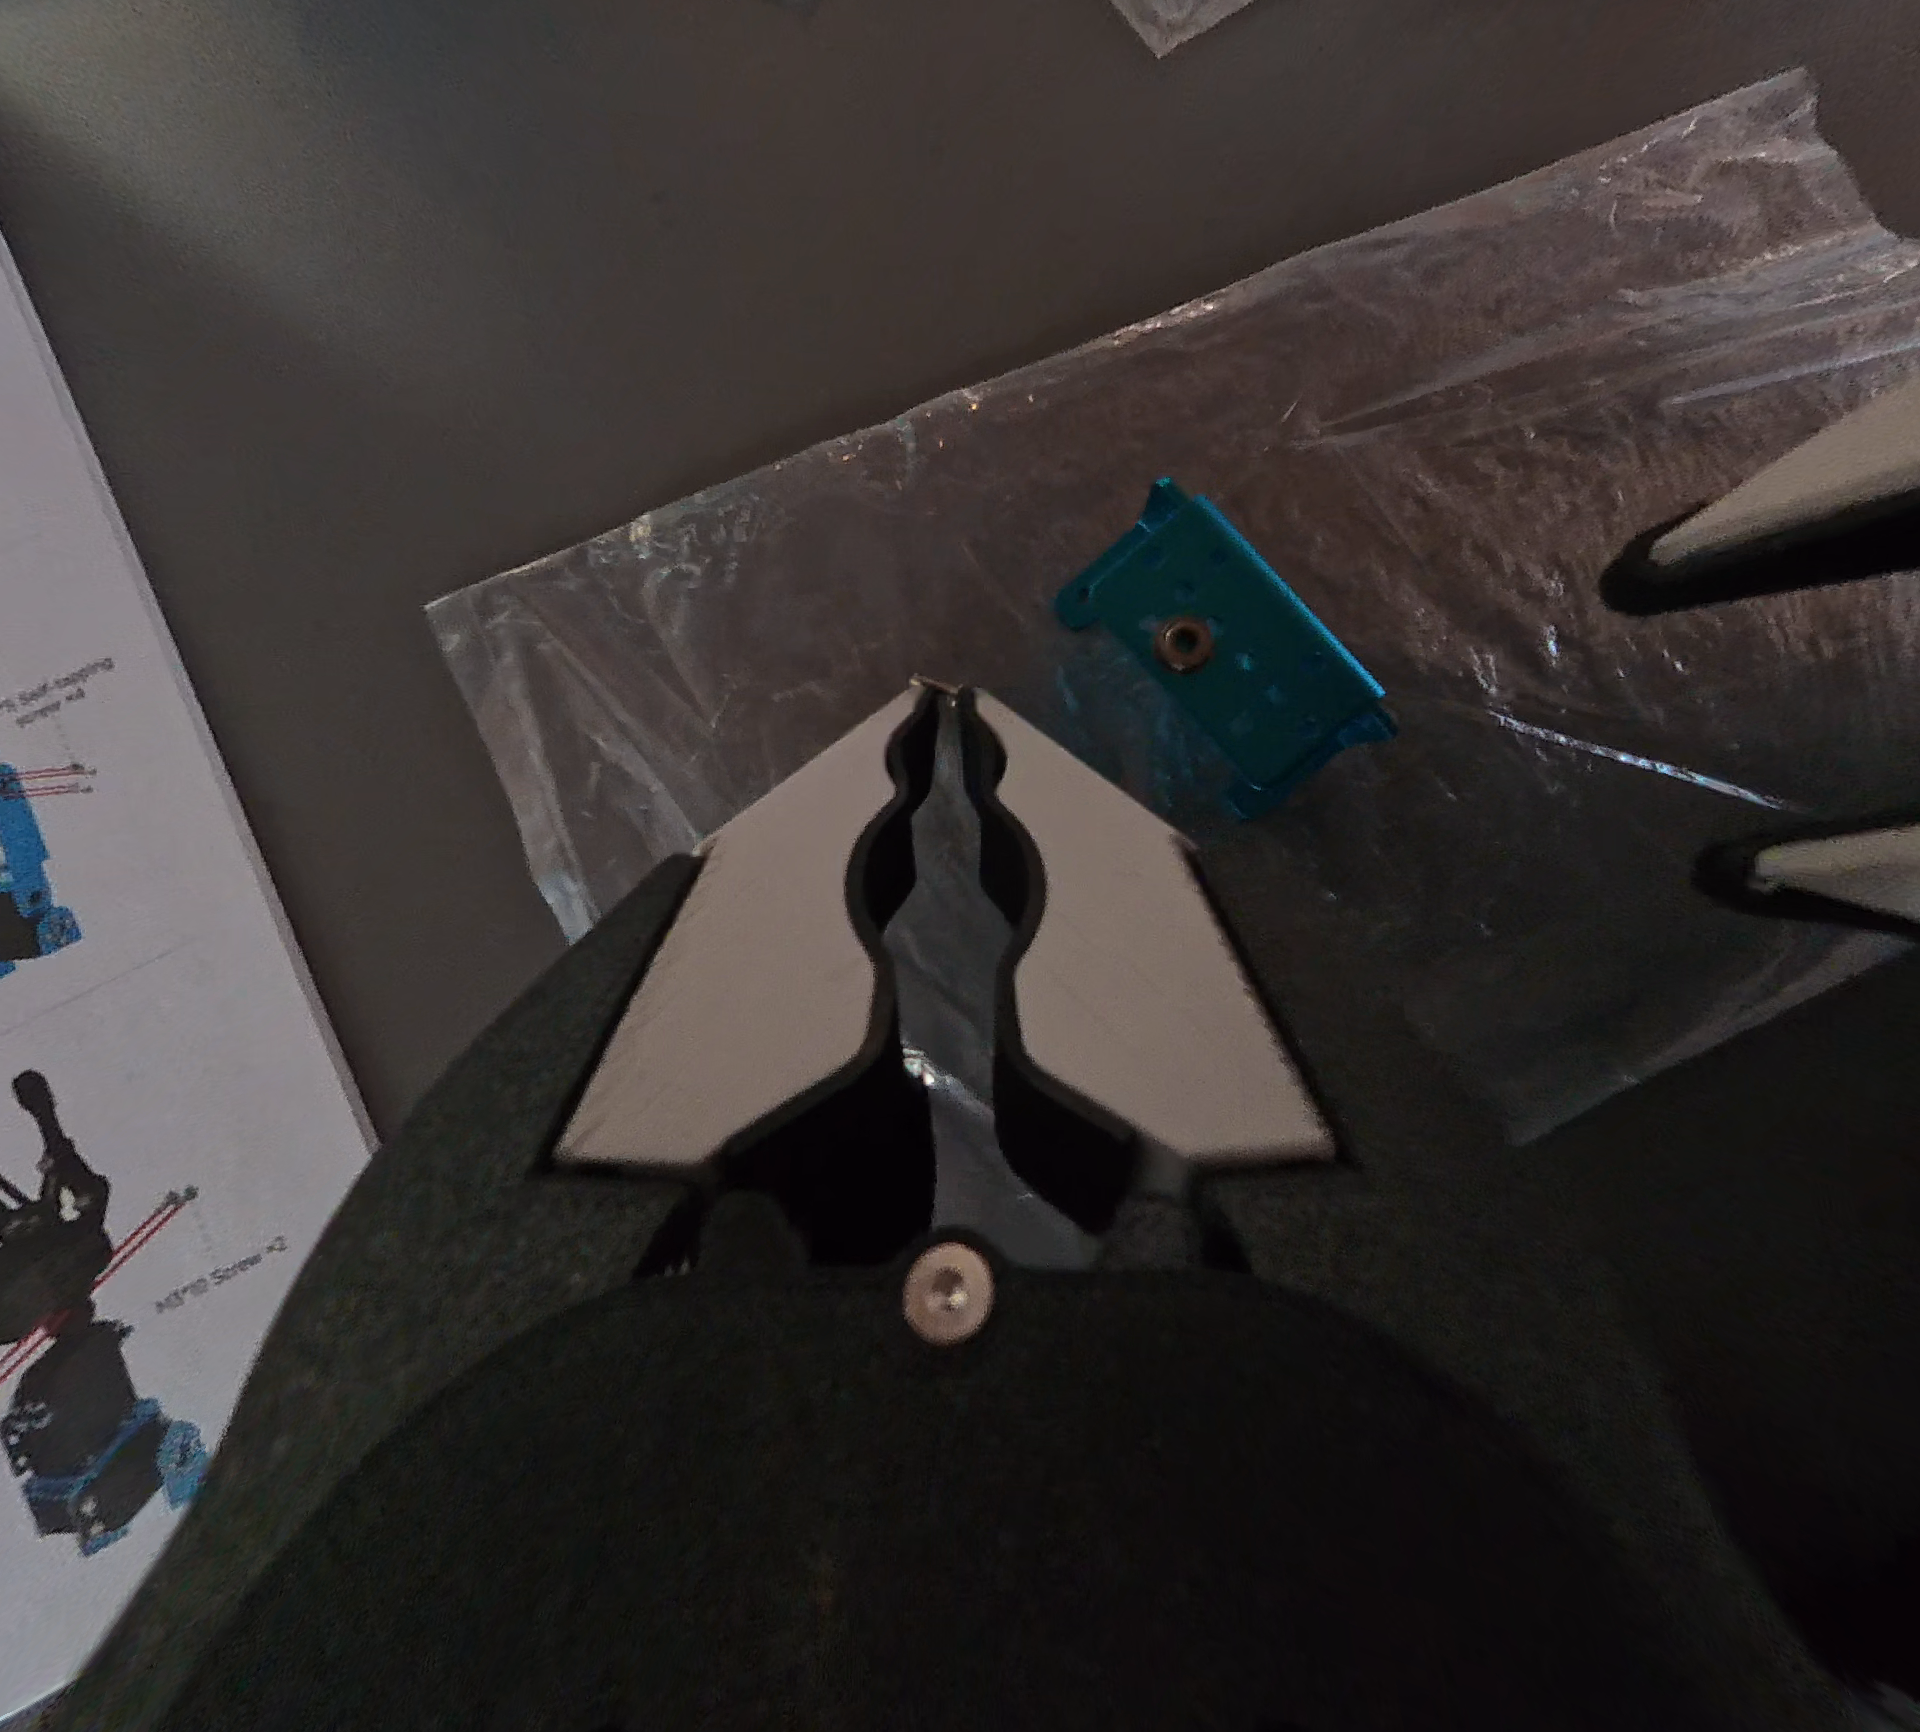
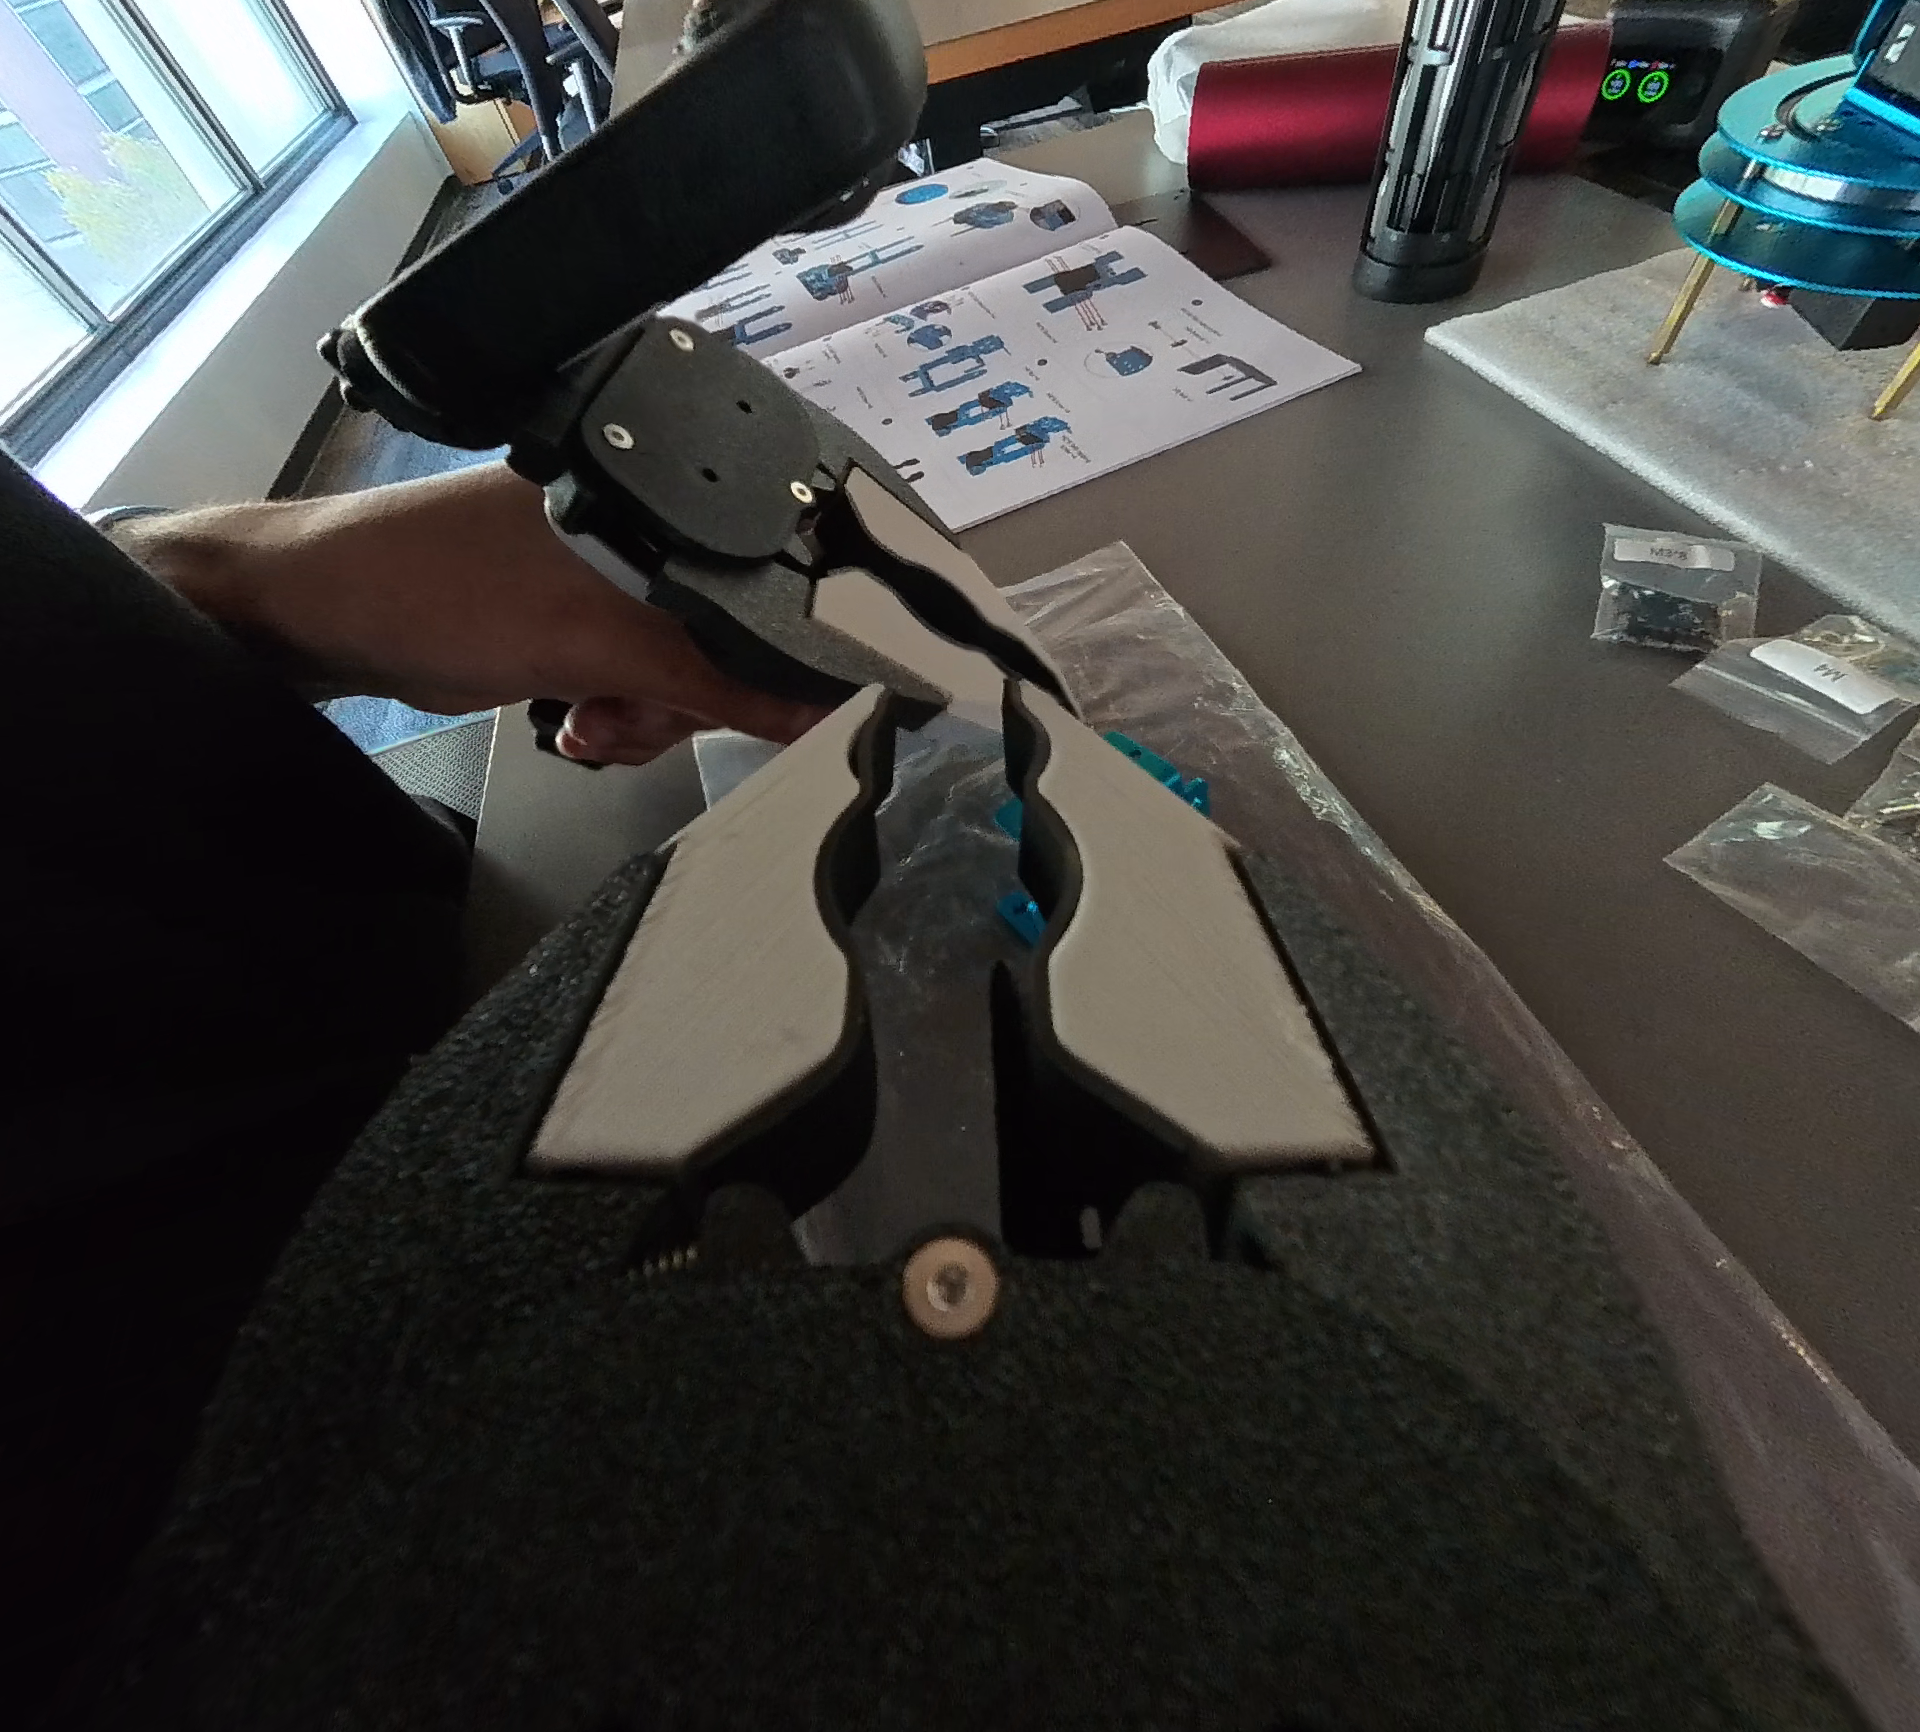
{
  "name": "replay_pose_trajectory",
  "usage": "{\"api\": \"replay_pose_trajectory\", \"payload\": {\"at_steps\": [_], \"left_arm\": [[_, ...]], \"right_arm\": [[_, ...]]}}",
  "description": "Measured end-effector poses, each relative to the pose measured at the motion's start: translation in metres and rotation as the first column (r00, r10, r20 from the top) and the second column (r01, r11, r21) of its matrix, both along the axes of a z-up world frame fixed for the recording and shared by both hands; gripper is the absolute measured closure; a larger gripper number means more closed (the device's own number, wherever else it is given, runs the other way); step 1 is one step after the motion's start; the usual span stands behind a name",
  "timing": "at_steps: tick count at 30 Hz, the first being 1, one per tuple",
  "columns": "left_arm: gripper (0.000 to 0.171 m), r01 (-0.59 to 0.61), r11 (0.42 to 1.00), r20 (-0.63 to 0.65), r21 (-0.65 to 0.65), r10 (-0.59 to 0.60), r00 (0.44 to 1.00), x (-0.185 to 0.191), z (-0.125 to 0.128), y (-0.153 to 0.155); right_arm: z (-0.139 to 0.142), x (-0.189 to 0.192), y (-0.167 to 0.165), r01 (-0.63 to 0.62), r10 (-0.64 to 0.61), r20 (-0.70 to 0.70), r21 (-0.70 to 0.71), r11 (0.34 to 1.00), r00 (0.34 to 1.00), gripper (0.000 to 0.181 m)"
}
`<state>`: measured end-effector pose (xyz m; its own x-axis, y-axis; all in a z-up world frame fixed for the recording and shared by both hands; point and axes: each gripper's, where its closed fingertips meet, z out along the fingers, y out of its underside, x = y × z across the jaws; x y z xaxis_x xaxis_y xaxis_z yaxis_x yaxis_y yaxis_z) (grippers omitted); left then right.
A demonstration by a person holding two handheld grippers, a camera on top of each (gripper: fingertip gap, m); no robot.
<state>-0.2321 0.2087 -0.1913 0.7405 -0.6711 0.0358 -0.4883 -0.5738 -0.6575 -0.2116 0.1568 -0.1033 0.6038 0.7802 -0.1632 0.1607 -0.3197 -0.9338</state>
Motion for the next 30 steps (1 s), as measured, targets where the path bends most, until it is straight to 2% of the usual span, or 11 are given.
{"api": "replay_pose_trajectory", "payload": {"at_steps": [5, 12, 16, 20, 22, 27, 30], "left_arm": [[0.171, 0.042, 0.999, -0.030, 0.026, -0.042, 0.999, 0.000, 0.000, 0.000], [0.171, 0.176, 0.982, -0.080, 0.069, -0.170, 0.982, -0.001, 0.000, -0.001], [0.171, 0.252, 0.964, -0.072, 0.088, -0.246, 0.967, -0.004, 0.004, -0.002], [0.171, 0.318, 0.931, -0.066, 0.178, -0.311, 0.948, -0.004, 0.017, -0.001], [0.164, 0.368, 0.904, -0.092, 0.219, -0.356, 0.930, -0.003, 0.019, 0.001], [0.159, 0.440, 0.888, -0.022, 0.132, -0.441, 0.897, 0.005, 0.016, 0.002], [0.159, 0.485, 0.868, -0.060, 0.102, -0.481, 0.874, 0.007, 0.010, 0.001]], "right_arm": [[-0.001, 0.002, 0.002, 0.004, -0.004, -0.006, -0.009, 1.000, 1.000, 0.162], [-0.006, 0.006, 0.005, 0.020, -0.019, 0.013, -0.020, 1.000, 1.000, 0.162], [-0.008, 0.009, 0.009, 0.034, -0.033, 0.021, -0.027, 0.999, 0.999, 0.163], [-0.010, 0.011, 0.012, 0.046, -0.045, 0.045, -0.022, 0.999, 0.998, 0.163], [-0.010, 0.011, 0.013, 0.050, -0.049, 0.059, -0.013, 0.999, 0.997, 0.163], [-0.014, 0.012, 0.012, 0.058, -0.057, 0.078, -0.011, 0.998, 0.995, 0.163], [-0.016, 0.015, 0.013, 0.072, -0.070, 0.085, -0.015, 0.997, 0.994, 0.163]]}}
